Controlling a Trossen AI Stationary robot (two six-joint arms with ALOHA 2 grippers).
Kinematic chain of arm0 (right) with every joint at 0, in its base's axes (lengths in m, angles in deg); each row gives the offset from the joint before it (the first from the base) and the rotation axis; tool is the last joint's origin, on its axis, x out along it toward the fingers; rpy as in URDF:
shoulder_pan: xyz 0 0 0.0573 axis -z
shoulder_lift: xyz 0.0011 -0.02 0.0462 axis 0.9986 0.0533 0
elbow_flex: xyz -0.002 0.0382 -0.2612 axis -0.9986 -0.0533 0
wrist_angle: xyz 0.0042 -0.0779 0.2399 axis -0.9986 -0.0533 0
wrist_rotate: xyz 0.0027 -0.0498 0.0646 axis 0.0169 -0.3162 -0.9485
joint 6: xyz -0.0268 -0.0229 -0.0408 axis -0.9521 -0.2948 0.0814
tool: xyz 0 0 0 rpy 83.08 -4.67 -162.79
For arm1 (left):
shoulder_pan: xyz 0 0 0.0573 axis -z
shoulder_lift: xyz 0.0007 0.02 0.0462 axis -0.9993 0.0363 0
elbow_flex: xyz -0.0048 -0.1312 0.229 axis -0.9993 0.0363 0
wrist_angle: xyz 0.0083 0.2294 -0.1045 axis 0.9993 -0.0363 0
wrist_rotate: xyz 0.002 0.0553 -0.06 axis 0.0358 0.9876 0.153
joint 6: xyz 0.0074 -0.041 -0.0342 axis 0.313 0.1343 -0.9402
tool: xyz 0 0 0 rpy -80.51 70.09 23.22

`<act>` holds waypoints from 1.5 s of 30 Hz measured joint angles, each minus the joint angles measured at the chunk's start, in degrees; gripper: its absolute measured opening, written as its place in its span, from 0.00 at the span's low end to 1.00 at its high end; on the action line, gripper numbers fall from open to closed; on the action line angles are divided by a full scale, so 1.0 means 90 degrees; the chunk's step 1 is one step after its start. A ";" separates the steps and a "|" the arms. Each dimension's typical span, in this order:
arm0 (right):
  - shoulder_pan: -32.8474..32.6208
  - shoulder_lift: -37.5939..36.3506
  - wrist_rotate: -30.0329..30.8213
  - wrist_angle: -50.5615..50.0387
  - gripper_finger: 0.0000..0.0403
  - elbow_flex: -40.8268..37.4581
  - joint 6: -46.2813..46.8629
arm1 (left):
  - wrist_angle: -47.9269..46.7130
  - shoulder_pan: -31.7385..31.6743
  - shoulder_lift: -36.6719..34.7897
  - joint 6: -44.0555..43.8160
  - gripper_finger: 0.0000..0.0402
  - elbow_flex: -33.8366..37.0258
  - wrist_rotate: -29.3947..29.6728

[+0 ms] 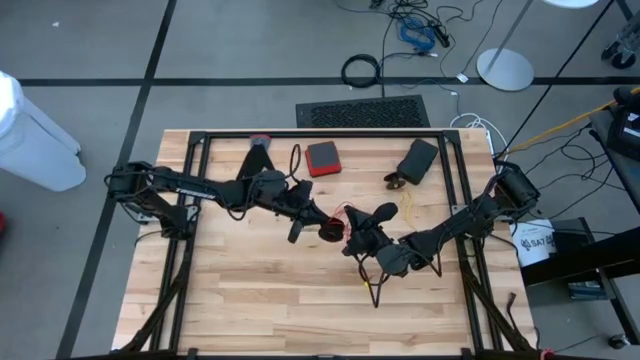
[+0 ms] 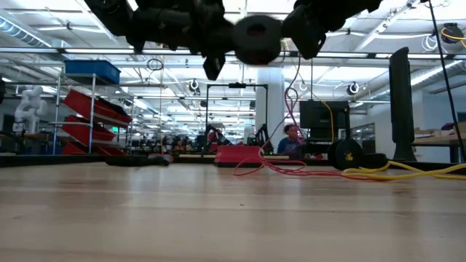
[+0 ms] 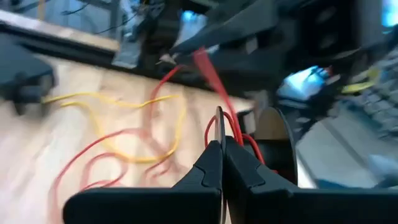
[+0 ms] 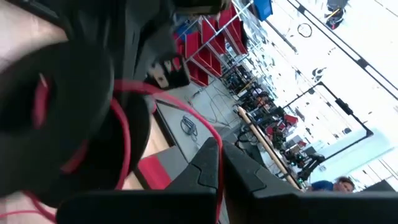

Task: Coil cords
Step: Coil the red wire onto the spool

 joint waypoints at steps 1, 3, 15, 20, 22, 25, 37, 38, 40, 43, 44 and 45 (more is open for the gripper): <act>-0.0012 0.0000 -0.0001 0.0064 0.00 0.0000 -0.0069 | -0.0109 -0.0037 0.0000 0.0103 0.00 0.0000 0.0090; -0.0037 0.0000 0.0066 0.0173 0.00 0.0000 -0.0212 | -0.0261 -0.0114 0.0000 0.0262 0.00 0.0000 0.0177; -0.0047 -0.0378 0.1052 -0.0127 0.00 -0.0002 -0.0527 | -0.0687 -0.0470 0.0000 0.0773 0.00 0.0000 0.0244; -0.0054 -0.0573 0.1121 -0.0360 0.00 -0.0002 -0.0442 | -0.0679 -0.0501 -0.0003 0.0926 0.00 0.0000 0.0461; -0.0057 -0.0573 0.1119 -0.0466 0.00 -0.0002 -0.0373 | -0.0654 -0.0525 -0.0055 0.1047 0.00 0.0000 0.0587; -0.0045 -0.0573 0.1117 -0.0905 0.00 -0.0002 -0.0002 | -0.0612 -0.0539 -0.0199 0.1240 0.00 0.0000 0.0829; 0.0150 -0.0576 0.1012 -0.2773 0.00 -0.0002 0.1785 | -0.0905 -0.0607 -0.0932 0.1694 0.00 0.0000 0.1273; 0.0215 -0.0576 0.0864 -0.2984 0.00 -0.0002 0.2082 | -0.0985 -0.0607 -0.0937 0.1730 0.00 0.0000 0.1296; 0.0373 -0.0576 0.0403 -0.3355 0.00 -0.0002 0.2716 | -0.1140 -0.0607 -0.0933 0.1862 0.00 0.0000 0.1403; 0.0701 -0.0576 -0.0573 -0.3839 0.00 -0.0002 0.3532 | -0.1237 -0.0607 -0.0933 0.2012 0.00 0.0000 0.1497; 0.0818 -0.0576 -0.0860 -0.3963 0.00 -0.0002 0.3722 | -0.1278 -0.0607 -0.0933 0.2055 0.00 0.0000 0.1540; 0.0919 -0.0576 -0.1107 -0.4056 0.00 -0.0002 0.3832 | -0.1321 -0.0616 -0.0933 0.2101 0.00 0.0000 0.1580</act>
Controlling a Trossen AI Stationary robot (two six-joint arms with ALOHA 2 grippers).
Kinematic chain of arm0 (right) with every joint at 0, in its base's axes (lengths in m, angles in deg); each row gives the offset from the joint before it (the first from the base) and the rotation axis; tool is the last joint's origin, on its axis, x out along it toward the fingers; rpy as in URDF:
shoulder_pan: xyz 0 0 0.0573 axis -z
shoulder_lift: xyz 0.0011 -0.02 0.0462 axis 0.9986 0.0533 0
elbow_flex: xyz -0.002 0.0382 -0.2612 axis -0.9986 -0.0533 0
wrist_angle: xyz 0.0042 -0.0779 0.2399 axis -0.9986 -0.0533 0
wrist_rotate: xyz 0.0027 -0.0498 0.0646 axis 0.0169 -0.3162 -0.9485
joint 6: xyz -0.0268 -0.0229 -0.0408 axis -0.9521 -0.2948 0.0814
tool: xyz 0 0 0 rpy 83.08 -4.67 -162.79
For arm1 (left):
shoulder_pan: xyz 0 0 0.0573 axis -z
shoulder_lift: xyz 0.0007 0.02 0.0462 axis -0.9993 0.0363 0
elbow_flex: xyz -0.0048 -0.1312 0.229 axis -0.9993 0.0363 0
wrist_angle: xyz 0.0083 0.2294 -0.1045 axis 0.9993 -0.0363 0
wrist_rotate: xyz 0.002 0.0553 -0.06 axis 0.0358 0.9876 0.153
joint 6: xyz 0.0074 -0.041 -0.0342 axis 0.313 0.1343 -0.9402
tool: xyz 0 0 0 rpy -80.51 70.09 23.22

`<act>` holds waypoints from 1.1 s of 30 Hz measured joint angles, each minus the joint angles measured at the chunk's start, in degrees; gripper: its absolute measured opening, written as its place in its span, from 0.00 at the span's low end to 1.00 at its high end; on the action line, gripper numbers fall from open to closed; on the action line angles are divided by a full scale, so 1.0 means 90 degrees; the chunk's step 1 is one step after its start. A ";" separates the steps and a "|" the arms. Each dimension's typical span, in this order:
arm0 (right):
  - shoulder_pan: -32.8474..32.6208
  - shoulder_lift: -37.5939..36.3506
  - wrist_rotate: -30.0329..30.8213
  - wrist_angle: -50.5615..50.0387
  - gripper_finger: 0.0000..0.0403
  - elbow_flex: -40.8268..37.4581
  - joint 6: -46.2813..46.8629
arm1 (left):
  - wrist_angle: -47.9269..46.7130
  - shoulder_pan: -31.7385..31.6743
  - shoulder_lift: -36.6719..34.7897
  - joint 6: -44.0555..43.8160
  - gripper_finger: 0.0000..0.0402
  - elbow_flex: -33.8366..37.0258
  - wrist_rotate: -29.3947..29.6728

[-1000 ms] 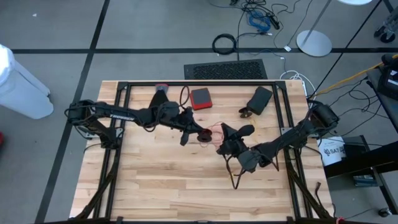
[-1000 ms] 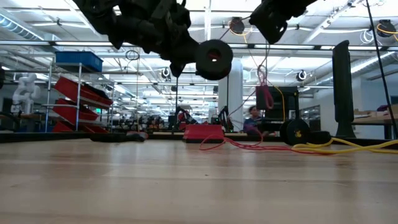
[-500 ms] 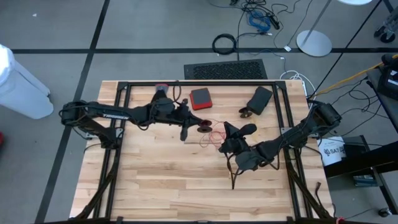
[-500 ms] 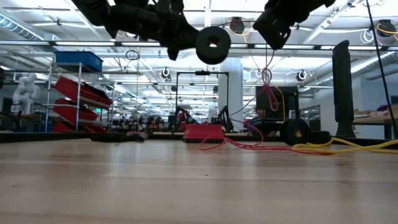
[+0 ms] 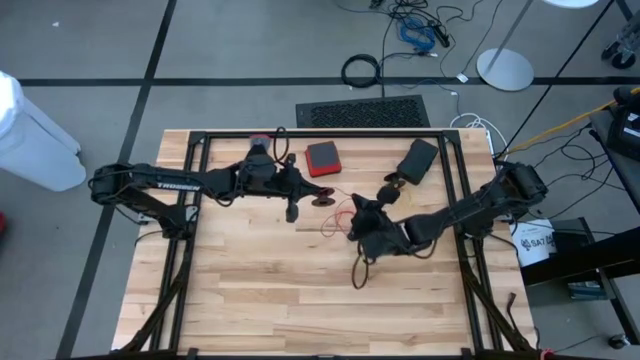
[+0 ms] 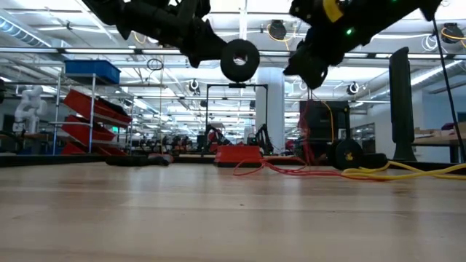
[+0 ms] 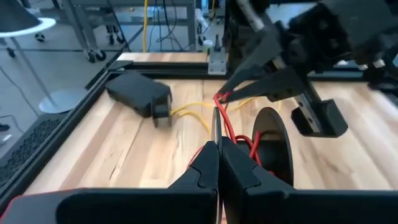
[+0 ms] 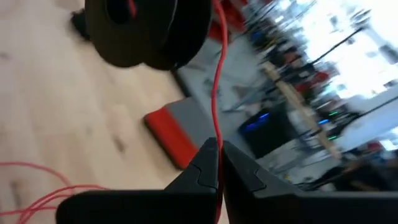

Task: Coil cords
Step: Coil the red wire onto the spool

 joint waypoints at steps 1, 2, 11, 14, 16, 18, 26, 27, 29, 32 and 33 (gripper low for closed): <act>0.0089 0.0000 -0.0220 -0.0038 0.00 0.0000 0.0041 | -0.0033 -0.0017 0.0000 0.0085 0.00 0.0000 0.0023; 0.0161 0.0000 -0.0400 -0.0033 0.00 0.0000 0.0041 | -0.0070 -0.0045 0.0000 0.0137 0.00 0.0000 0.0041; 0.0909 0.0002 -0.2037 0.0820 0.00 0.0000 -0.0691 | -0.0370 -0.0635 0.0000 0.0312 0.00 0.0082 0.0057; 0.1256 0.0002 -0.2207 0.0982 0.00 0.0000 -0.0753 | -0.0380 -0.0836 -0.0053 0.0312 0.00 0.0182 -0.0165; 0.1522 0.0002 -0.2608 0.1075 0.00 0.0000 -0.0771 | -0.0320 -0.0941 -0.0076 0.0312 0.00 0.0231 -0.0232; 0.1812 0.0005 -0.3083 0.1133 0.00 0.0000 -0.0698 | -0.0421 -0.1059 -0.0183 0.0312 0.00 0.0295 -0.0248; 0.2622 0.0654 -0.4058 0.1874 0.00 0.0004 -0.0592 | -0.0518 -0.1510 -0.0861 0.0462 0.00 0.0294 -0.0398; 0.2689 0.0772 -0.4191 0.1961 0.00 0.0007 -0.0536 | -0.0629 -0.1577 -0.0951 0.0465 0.00 0.0294 -0.0400; 0.2771 0.1045 -0.4391 0.2256 0.00 0.0005 -0.0461 | -0.0740 -0.1666 -0.1083 0.0462 0.00 0.0294 -0.0404; 0.2811 0.1436 -0.4674 0.2934 0.00 0.0005 -0.0446 | -0.0791 -0.1725 -0.1175 0.0412 0.00 0.0294 -0.0404; 0.2820 0.1571 -0.4793 0.3213 0.00 0.0006 -0.0412 | -0.0760 -0.1728 -0.1175 0.0407 0.00 0.0294 -0.0404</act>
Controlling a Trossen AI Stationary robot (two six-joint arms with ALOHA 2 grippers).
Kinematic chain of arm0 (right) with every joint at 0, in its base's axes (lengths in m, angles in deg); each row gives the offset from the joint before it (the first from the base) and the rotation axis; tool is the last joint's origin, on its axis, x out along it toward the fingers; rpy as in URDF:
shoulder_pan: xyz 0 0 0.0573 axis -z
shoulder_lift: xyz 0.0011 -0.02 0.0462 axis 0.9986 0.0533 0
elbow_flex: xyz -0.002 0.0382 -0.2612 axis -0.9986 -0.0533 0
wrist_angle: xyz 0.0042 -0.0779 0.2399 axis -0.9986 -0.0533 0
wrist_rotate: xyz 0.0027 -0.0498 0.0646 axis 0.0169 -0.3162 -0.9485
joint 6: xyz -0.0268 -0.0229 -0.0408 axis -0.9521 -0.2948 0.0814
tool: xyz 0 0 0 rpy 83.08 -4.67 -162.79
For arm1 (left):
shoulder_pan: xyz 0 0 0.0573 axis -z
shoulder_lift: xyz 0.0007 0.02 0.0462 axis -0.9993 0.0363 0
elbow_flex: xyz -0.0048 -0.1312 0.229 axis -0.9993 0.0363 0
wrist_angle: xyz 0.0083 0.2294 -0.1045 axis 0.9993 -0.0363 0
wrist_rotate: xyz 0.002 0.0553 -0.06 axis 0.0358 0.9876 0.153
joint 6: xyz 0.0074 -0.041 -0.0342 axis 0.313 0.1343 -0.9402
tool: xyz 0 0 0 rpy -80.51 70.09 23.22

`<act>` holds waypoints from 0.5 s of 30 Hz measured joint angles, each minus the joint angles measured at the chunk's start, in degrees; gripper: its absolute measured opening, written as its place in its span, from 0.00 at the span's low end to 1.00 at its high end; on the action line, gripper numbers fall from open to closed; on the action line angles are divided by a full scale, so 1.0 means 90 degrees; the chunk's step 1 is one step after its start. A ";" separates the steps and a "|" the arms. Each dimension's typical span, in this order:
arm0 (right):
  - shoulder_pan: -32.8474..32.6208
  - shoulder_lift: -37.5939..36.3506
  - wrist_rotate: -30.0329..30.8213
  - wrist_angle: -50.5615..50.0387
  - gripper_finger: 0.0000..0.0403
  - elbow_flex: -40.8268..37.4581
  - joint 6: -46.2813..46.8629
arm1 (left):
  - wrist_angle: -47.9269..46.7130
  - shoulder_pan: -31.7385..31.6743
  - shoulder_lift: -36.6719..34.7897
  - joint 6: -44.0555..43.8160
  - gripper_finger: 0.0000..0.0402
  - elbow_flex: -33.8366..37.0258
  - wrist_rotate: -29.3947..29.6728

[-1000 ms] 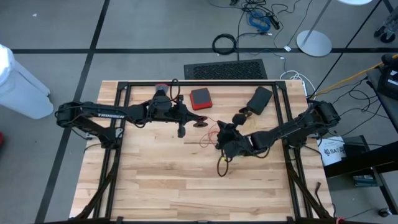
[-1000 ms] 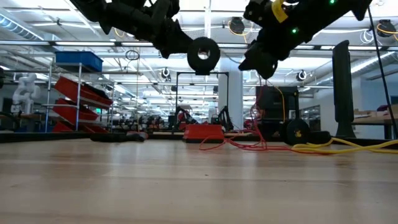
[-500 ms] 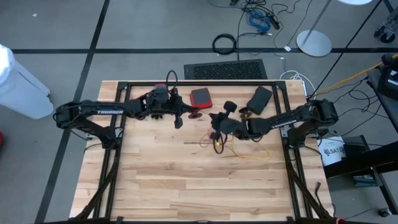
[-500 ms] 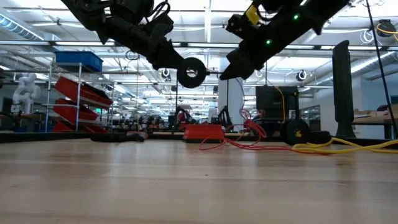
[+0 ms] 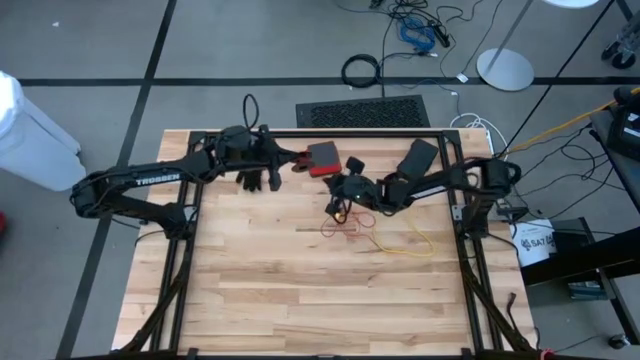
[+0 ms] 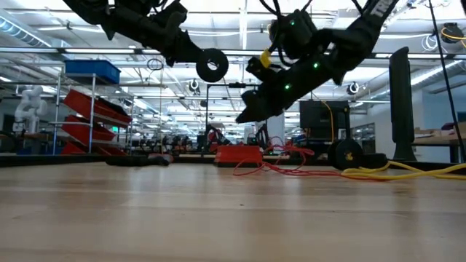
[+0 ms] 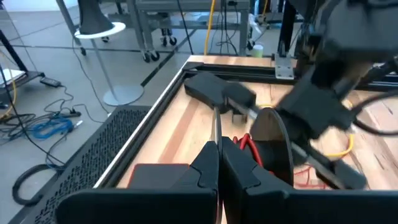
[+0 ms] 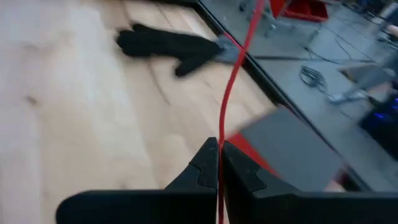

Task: Coil cords
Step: Coil the red wire onto the spool

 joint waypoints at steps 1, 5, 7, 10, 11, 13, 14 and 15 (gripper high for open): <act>0.0013 0.0132 -0.0117 0.0195 0.00 0.0027 0.0062 | 0.0050 0.0004 0.0002 -0.0006 0.00 0.0000 -0.0002; 0.0042 0.0636 -0.0360 0.0436 0.00 0.0445 0.0200 | 0.0472 0.0131 0.0213 -0.0157 0.00 0.0000 0.0112; 0.0027 0.0861 -0.0362 0.0411 0.00 0.0714 0.0209 | 0.0551 0.0222 0.0367 -0.0155 0.00 0.0000 0.0396; -0.0064 0.1097 -0.0374 0.0404 0.00 0.1130 0.0217 | 0.0706 0.0310 0.0614 -0.0105 0.00 0.0000 0.0785; -0.0094 0.1152 -0.0374 0.0419 0.00 0.1257 0.0220 | 0.0755 0.0334 0.0697 -0.0084 0.00 0.0000 0.0909; -0.0169 0.1210 -0.0367 0.0419 0.00 0.1438 0.0254 | 0.0789 0.0394 0.0818 0.0015 0.00 0.0000 0.1209; -0.0205 0.1221 -0.0336 0.0413 0.00 0.1511 0.0267 | 0.0832 0.0431 0.0867 0.0050 0.00 0.0000 0.1394; -0.0241 0.1229 -0.0292 0.0426 0.00 0.1573 0.0270 | 0.0857 0.0464 0.0904 0.0094 0.00 0.0000 0.1543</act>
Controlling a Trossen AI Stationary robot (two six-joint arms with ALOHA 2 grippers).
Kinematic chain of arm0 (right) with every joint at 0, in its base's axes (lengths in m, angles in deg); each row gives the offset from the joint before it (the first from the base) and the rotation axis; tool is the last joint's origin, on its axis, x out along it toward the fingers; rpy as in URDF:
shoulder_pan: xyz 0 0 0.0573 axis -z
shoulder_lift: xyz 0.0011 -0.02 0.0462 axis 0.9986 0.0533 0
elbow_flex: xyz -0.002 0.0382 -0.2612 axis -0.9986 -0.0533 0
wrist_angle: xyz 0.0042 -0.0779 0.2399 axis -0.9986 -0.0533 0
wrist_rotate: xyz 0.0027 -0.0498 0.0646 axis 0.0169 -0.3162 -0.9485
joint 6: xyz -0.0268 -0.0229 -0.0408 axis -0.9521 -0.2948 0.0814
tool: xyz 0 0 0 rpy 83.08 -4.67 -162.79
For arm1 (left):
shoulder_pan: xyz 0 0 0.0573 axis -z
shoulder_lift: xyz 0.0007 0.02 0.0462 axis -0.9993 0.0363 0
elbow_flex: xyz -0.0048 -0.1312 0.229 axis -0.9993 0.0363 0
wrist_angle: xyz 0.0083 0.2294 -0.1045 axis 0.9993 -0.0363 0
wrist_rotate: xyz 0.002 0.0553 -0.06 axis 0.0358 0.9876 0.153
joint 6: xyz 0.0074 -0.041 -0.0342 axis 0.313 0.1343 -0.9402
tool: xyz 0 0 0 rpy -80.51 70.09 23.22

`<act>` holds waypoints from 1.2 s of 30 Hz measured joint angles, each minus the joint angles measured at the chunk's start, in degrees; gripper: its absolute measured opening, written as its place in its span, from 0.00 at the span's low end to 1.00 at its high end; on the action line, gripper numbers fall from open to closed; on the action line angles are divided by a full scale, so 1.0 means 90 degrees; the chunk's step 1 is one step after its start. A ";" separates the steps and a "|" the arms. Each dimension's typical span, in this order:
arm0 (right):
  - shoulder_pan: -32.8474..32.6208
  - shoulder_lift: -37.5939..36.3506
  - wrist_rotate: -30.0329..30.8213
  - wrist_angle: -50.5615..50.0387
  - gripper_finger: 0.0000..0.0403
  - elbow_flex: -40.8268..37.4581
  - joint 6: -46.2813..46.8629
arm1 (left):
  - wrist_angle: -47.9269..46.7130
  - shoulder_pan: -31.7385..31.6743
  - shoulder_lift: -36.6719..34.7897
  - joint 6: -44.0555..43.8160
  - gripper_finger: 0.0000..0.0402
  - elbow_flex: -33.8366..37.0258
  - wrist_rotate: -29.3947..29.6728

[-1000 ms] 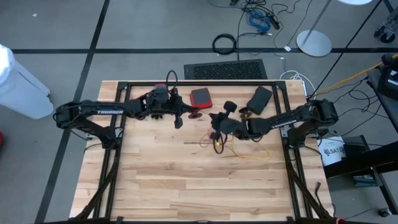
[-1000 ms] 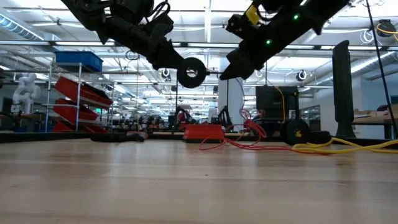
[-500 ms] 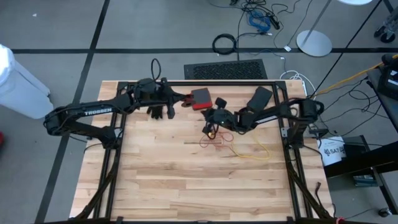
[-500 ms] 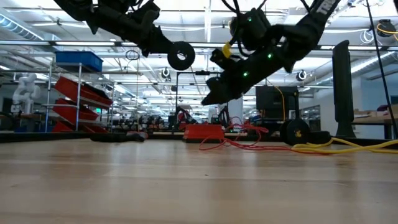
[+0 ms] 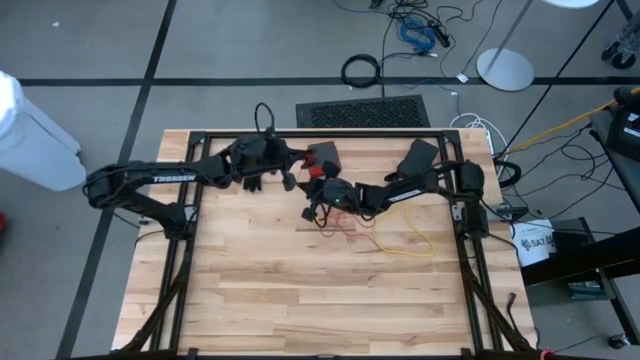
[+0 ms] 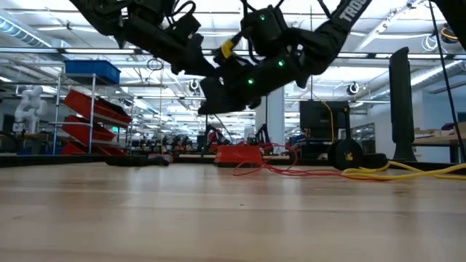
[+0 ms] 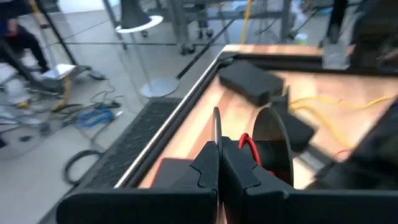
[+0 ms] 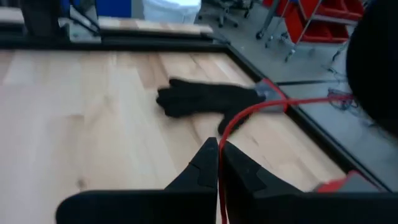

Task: Coil cords
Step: Coil the red wire onto the spool

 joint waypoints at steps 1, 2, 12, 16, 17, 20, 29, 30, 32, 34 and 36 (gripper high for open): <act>-0.0037 0.0000 0.0101 0.0009 0.00 0.0037 -0.0002 | -0.0013 0.0033 0.0031 0.0092 0.00 0.0000 0.0134; -0.0074 -0.0003 0.0217 0.0006 0.00 0.0071 -0.0002 | 0.0001 0.0082 0.0068 0.0180 0.00 0.0000 0.0260; -0.0238 -0.0022 0.0378 -0.0206 0.00 0.0342 0.0267 | -0.0111 0.0642 0.0245 0.1104 0.00 0.0070 0.1383; -0.0334 -0.0022 0.0538 -0.0410 0.00 0.0342 0.0300 | -0.0211 0.0744 0.0245 0.1441 0.00 0.0070 0.1718; -0.0351 -0.0022 0.0546 -0.0437 0.00 0.0342 0.0300 | -0.0245 0.0753 0.0245 0.1525 0.00 0.0070 0.1797; -0.0416 -0.0072 0.0729 -0.0547 0.00 0.0342 0.0274 | -0.0316 0.0757 0.0245 0.1739 0.00 0.0070 0.1854; -0.0424 -0.0663 0.0847 -0.1298 0.00 0.0339 0.0152 | -0.0608 0.0842 0.0245 0.2133 0.00 0.0070 0.1840; -0.0426 -0.0760 0.0850 -0.1452 0.00 0.0339 0.0146 | -0.0637 0.0861 0.0245 0.2145 0.00 0.0070 0.1830; -0.0424 -0.0946 0.0847 -0.1705 0.00 0.0339 0.0137 | -0.0745 0.0892 0.0245 0.2245 0.00 0.0070 0.1826; -0.0414 -0.1142 0.0853 -0.1997 0.00 0.0339 0.0121 | -0.0824 0.0926 0.0245 0.2290 0.00 0.0070 0.1809; -0.0374 -0.1325 0.0850 -0.2390 0.00 0.0342 0.0104 | -0.0855 0.0965 0.0245 0.2295 0.00 0.0070 0.1735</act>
